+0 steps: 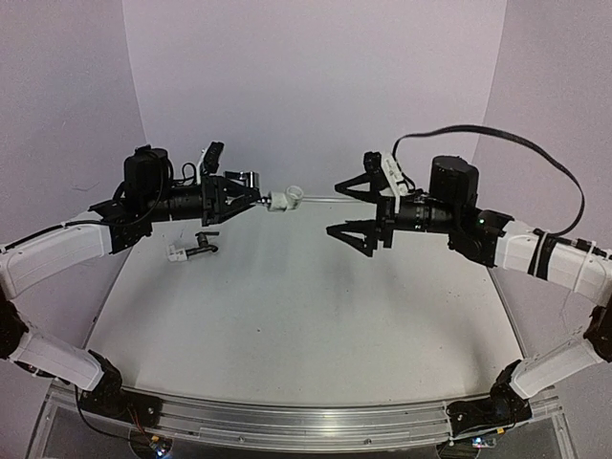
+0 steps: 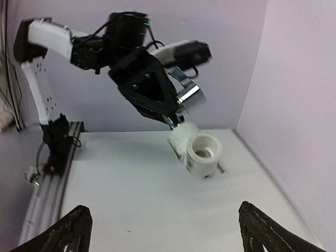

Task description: Install the water faucets

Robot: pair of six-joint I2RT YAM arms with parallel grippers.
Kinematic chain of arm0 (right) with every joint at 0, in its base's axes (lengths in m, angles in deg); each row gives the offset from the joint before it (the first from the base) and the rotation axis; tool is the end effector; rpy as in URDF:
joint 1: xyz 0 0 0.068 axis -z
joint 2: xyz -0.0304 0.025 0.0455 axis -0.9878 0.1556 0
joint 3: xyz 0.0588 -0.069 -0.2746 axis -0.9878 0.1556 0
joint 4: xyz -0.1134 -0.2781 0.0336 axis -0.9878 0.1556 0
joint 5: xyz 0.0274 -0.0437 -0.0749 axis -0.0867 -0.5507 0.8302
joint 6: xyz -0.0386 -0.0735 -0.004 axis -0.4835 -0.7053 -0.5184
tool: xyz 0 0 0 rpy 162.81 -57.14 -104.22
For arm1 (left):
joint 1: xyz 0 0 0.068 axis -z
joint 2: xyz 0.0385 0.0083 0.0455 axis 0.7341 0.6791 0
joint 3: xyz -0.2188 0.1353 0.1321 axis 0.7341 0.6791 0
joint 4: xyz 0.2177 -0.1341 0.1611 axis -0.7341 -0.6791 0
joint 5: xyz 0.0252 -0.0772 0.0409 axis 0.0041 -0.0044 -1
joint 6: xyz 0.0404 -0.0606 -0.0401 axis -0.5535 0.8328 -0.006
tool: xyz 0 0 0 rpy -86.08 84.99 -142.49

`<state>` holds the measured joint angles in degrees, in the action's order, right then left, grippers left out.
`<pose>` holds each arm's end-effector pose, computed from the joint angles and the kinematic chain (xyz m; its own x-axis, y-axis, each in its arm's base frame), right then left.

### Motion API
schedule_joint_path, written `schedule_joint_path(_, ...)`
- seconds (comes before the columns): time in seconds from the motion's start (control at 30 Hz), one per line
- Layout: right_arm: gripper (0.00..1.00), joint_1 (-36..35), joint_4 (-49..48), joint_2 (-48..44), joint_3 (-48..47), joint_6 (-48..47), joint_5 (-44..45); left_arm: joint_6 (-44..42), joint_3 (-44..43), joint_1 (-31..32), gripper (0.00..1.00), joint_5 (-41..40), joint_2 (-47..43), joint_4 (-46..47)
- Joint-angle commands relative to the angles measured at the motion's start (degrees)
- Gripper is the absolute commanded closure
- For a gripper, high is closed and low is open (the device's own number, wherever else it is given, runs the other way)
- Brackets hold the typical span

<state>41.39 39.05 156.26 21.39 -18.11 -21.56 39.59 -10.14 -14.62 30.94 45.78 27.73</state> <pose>0.2638 0.2831 0.3608 0.2207 -0.0630 -0.9733 -0.9674 0.1133 -0.2267 0.2817 -0.2357 0.3536 -0.7465 -0.1605 -0.6457 0.5981 0.2634 -0.7569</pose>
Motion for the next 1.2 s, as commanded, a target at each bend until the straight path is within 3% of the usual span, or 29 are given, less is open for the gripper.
schedule_joint_path(0.0, 0.02, -1.0, -6.5, 2.0, 1.1, -34.9, 4.6, 15.0, -6.4, -0.2, 1.00, 5.4, 1.2, 5.1)
schedule_joint_path(0.27, 0.03, -4.4, -17.1, 7.0, -2.5, -52.7, 5.4, 25.6, -8.6, -0.2, 1.00, 7.5, 2.5, 5.4)
schedule_joint_path(0.37, 0.04, -4.7, -22.7, 8.3, -2.9, -53.4, 4.0, 27.4, -8.6, -0.3, 1.00, 8.3, 2.7, 5.5)
schedule_joint_path(0.63, 0.08, -4.9, -23.4, 10.7, -6.4, -52.3, 1.6, 28.6, -9.8, -0.4, 1.00, 9.5, 3.0, 5.5)
schedule_joint_path(1.17, 0.34, -4.9, -19.9, 15.7, -11.9, -53.5, -0.5, 28.6, -10.2, -0.3, 1.00, 11.4, 2.7, 5.7)
